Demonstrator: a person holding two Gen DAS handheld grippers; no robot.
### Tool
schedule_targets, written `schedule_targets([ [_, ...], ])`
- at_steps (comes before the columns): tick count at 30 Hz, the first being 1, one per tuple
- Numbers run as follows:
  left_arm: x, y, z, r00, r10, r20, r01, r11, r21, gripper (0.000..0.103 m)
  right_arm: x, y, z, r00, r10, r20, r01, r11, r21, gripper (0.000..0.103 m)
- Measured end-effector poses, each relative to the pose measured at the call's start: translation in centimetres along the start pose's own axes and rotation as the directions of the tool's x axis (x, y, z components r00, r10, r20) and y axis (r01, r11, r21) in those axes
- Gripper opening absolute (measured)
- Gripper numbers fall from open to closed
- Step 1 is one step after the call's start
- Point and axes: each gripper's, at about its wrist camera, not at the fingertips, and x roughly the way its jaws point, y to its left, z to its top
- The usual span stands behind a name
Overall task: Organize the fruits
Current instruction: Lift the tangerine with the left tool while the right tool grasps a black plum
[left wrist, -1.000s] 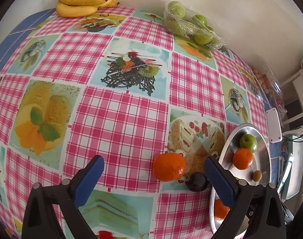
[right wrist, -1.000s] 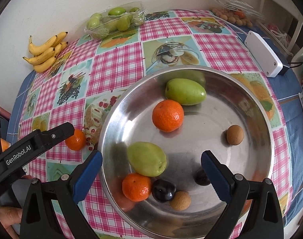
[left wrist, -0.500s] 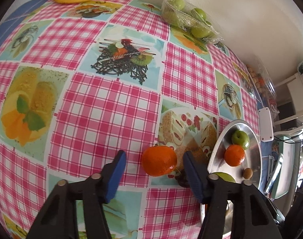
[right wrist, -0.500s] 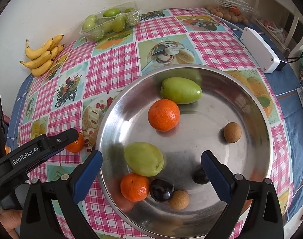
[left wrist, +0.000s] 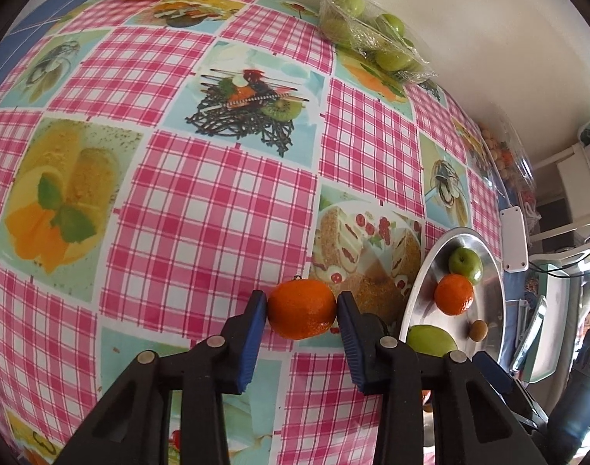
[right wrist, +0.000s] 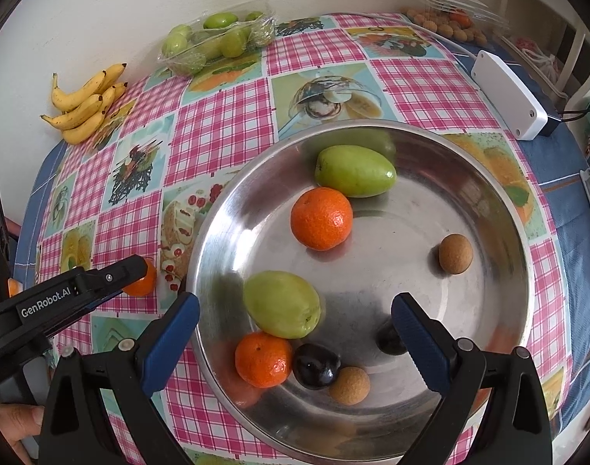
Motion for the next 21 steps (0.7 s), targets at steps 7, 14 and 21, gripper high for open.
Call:
schedule_targets([
  [7, -1.7, 1.6, -0.1, 1.000, -0.007, 0.004, 0.008, 0.999, -0.032, 0.040, -0.7, 1.7, 0.2, 0.999, 0.023, 0.031, -0.021, 0.998, -0.056, 0.099],
  [14, -3.9, 3.5, 0.0, 0.999, -0.013, 0.038, 0.015, 0.999, -0.049, 0.040, -1.6, 4.4, 0.8, 0.997, 0.044, 0.069, -0.035, 0.992, -0.122, 0.095],
  [21, -5.2, 5.2, 0.7, 0.997, -0.043, 0.063, 0.049, 0.995, -0.092, 0.040, -0.9, 8.4, 0.8, 0.997, 0.064, 0.036, -0.054, 0.972, -0.227, 0.063],
])
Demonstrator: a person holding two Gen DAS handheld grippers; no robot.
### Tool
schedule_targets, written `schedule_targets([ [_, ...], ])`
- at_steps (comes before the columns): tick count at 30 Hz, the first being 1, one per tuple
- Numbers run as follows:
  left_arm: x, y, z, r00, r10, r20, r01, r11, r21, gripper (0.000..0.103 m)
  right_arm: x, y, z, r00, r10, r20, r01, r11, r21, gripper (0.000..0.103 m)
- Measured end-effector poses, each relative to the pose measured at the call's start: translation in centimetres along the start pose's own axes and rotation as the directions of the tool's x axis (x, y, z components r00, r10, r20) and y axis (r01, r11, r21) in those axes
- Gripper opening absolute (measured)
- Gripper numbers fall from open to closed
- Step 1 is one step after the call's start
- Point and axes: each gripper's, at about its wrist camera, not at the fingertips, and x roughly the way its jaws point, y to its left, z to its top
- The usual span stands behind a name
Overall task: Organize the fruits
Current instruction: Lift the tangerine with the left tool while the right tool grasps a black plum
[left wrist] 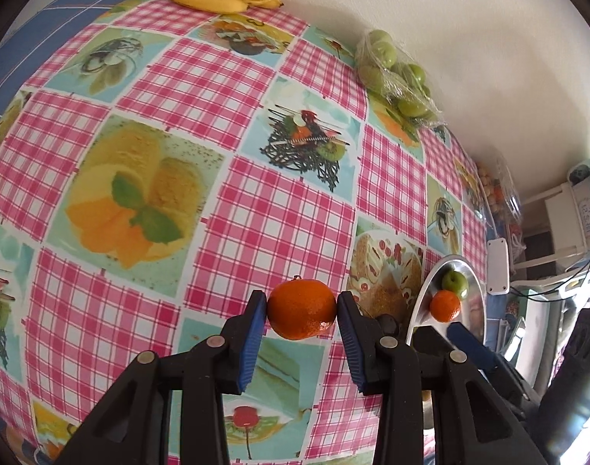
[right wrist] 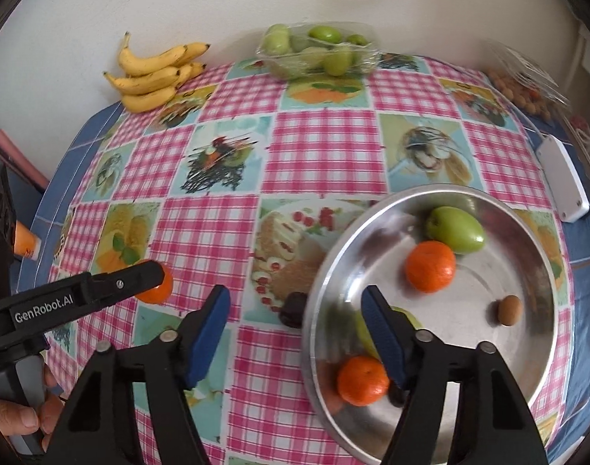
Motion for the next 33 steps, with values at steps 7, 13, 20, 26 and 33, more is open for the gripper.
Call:
schedule_targets([
  [7, -0.5, 1.0, 0.7, 0.999, -0.033, 0.012, 0.034, 0.999, -0.041, 0.040, 1.4, 2.4, -0.3, 0.997, 0.055, -0.060, -0.058, 0.997, -0.042, 0.052],
  [13, -1.0, 2.1, 0.9, 0.999, -0.048, 0.021, 0.049, 0.996, -0.077, 0.040, 3.1, 3.3, -1.4, 0.989, 0.049, -0.143, -0.058, 0.997, -0.058, 0.052],
  [20, -1.1, 2.2, 0.9, 0.998, -0.051, 0.024, 0.053, 0.995, -0.082, 0.040, 4.0, 3.4, -2.0, 0.984, 0.027, -0.178, -0.038, 0.998, -0.059, 0.052],
  [26, -1.3, 2.1, 0.8, 0.998, -0.049, 0.028, 0.051, 0.995, -0.086, 0.040, 4.4, 3.1, -2.1, 0.982, -0.001, -0.191, -0.010, 0.998, -0.058, 0.051],
  [33, -1.3, 2.2, 0.9, 0.998, -0.051, 0.029, 0.053, 0.995, -0.088, 0.040, 4.1, 2.6, -2.0, 0.984, -0.016, -0.177, 0.008, 0.999, -0.045, 0.049],
])
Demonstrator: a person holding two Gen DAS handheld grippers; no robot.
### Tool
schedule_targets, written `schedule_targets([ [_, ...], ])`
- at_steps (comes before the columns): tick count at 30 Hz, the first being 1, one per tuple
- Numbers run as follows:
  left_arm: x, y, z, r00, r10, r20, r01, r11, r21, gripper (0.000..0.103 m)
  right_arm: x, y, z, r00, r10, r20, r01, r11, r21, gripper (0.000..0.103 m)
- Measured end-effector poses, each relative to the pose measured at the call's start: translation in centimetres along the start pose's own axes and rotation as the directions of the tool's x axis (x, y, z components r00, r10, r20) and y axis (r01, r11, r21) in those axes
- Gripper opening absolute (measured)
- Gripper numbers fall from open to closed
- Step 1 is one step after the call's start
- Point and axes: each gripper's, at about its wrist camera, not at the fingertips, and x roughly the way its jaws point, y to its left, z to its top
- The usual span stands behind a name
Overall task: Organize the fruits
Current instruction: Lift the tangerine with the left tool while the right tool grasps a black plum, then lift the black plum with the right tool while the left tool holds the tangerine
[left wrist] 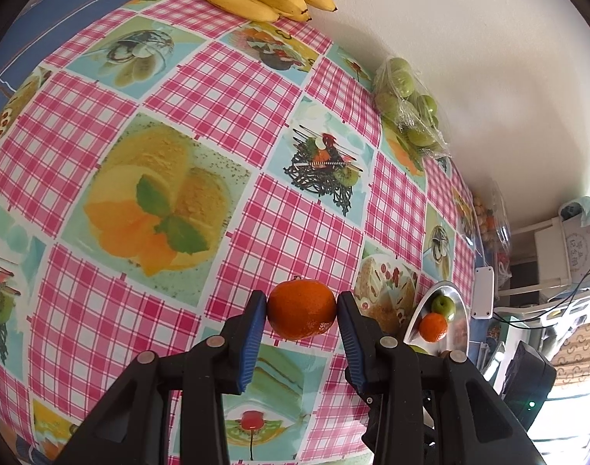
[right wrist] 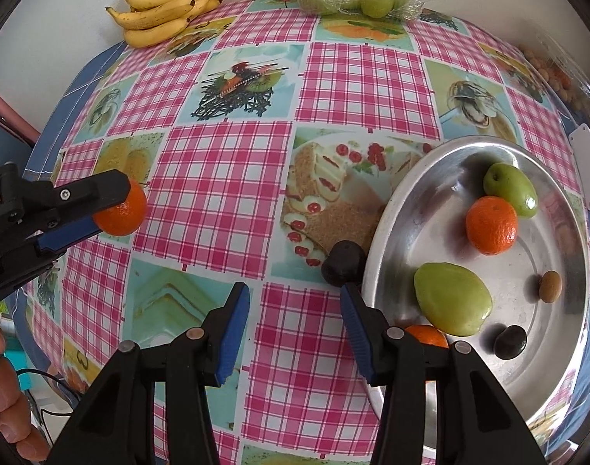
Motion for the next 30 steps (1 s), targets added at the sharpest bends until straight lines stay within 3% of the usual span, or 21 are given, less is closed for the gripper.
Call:
schedule_targets([
  [17, 0.0, 0.1, 0.0, 1.000, 0.000, 0.004, 0.000, 1.000, -0.008, 0.040, 0.2, -1.1, 0.7, 0.997, -0.070, 0.014, 0.069, 0.997, 0.045, 0.045],
  [30, 0.2, 0.0, 0.1, 1.000, 0.001, 0.005, -0.001, 1.000, 0.003, 0.040, 1.1, -0.1, 1.6, 0.984, -0.174, 0.029, 0.174, 0.985, -0.015, 0.041],
])
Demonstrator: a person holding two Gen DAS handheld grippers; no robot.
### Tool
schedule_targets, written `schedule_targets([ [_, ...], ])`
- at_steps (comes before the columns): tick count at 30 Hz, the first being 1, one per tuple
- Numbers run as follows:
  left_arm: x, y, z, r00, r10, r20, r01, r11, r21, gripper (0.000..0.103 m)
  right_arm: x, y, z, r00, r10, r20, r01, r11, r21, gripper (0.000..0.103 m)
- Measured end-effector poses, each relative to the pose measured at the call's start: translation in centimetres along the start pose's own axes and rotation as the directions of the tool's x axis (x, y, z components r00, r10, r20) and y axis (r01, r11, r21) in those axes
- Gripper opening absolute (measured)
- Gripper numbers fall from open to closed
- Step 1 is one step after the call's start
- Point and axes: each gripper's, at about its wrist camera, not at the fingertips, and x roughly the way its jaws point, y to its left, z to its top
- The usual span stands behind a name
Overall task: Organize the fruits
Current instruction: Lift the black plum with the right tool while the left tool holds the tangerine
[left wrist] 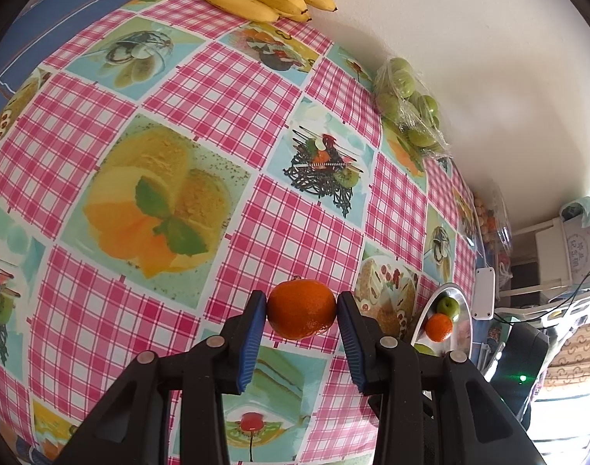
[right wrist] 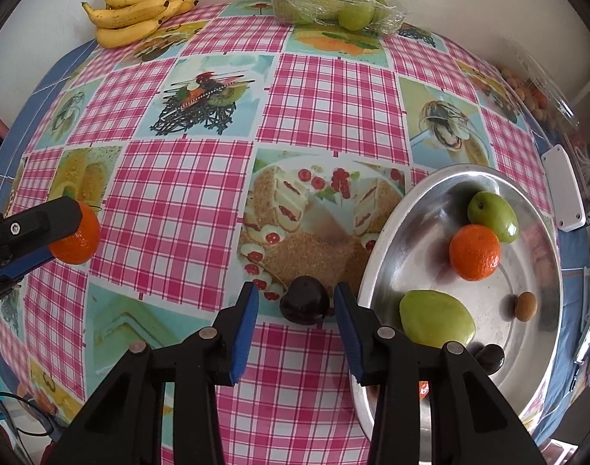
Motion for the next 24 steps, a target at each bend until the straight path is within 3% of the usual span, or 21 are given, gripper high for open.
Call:
schedule_targets([
  [9, 0.06, 0.14, 0.05, 1.000, -0.004, -0.005, 0.004, 1.000, -0.005, 0.040, 0.13, 0.06, 0.01, 0.999, -0.036, 0.004, 0.036, 0.999, -0.017, 0.026],
  [24, 0.04, 0.19, 0.03, 1.000, -0.007, -0.006, 0.007, 1.000, -0.006, 0.040, -0.63, 0.10, 0.02, 1.000, 0.012, 0.012, -0.012, 1.000, 0.002, 0.023],
])
